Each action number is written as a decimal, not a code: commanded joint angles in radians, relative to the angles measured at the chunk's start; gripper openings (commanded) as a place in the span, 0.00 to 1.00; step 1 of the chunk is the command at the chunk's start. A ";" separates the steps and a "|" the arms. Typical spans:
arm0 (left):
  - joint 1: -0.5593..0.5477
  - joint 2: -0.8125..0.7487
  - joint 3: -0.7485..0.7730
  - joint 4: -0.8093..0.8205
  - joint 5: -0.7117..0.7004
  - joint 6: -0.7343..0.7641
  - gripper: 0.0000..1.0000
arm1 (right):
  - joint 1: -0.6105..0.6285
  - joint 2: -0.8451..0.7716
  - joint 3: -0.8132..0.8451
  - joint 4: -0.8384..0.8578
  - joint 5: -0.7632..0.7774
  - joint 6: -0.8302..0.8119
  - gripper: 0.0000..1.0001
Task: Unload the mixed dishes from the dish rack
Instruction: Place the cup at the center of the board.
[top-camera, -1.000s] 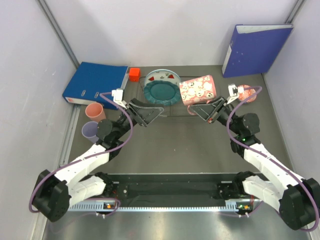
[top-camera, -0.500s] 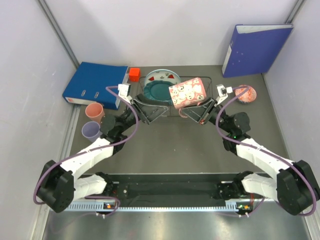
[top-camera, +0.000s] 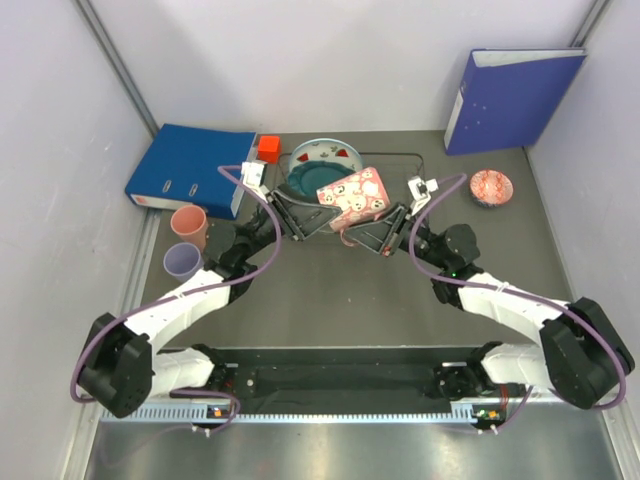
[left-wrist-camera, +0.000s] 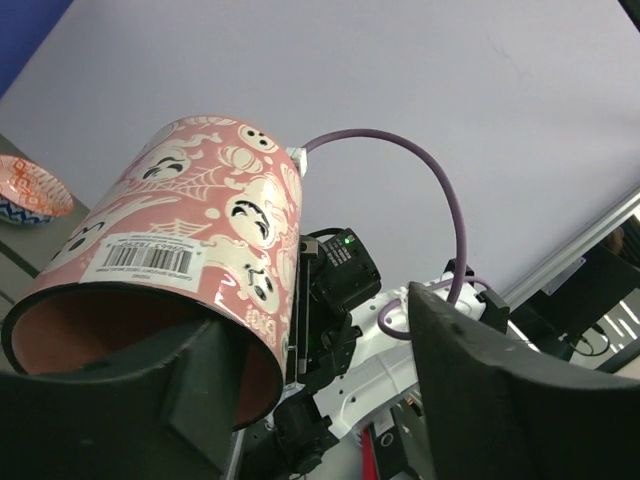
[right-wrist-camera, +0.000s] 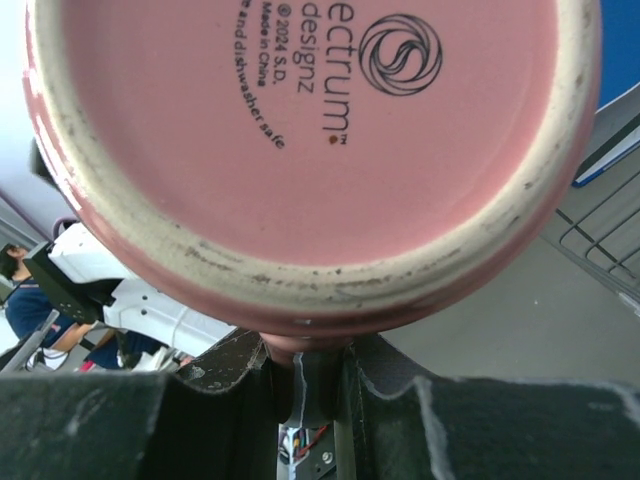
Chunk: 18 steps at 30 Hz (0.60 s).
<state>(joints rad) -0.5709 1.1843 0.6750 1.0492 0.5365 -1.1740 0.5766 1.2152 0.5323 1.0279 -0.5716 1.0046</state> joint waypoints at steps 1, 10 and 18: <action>-0.006 -0.009 0.031 0.044 0.017 0.013 0.59 | 0.025 0.000 0.072 0.182 0.019 -0.034 0.00; -0.006 -0.005 0.026 0.031 0.005 0.019 0.47 | 0.052 0.007 0.066 0.181 0.022 -0.044 0.00; -0.007 0.023 0.037 0.045 0.028 0.005 0.05 | 0.066 0.006 0.060 0.153 0.026 -0.069 0.00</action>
<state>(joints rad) -0.5709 1.2030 0.6750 1.0248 0.5381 -1.1824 0.6235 1.2339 0.5335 1.0821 -0.5419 0.9836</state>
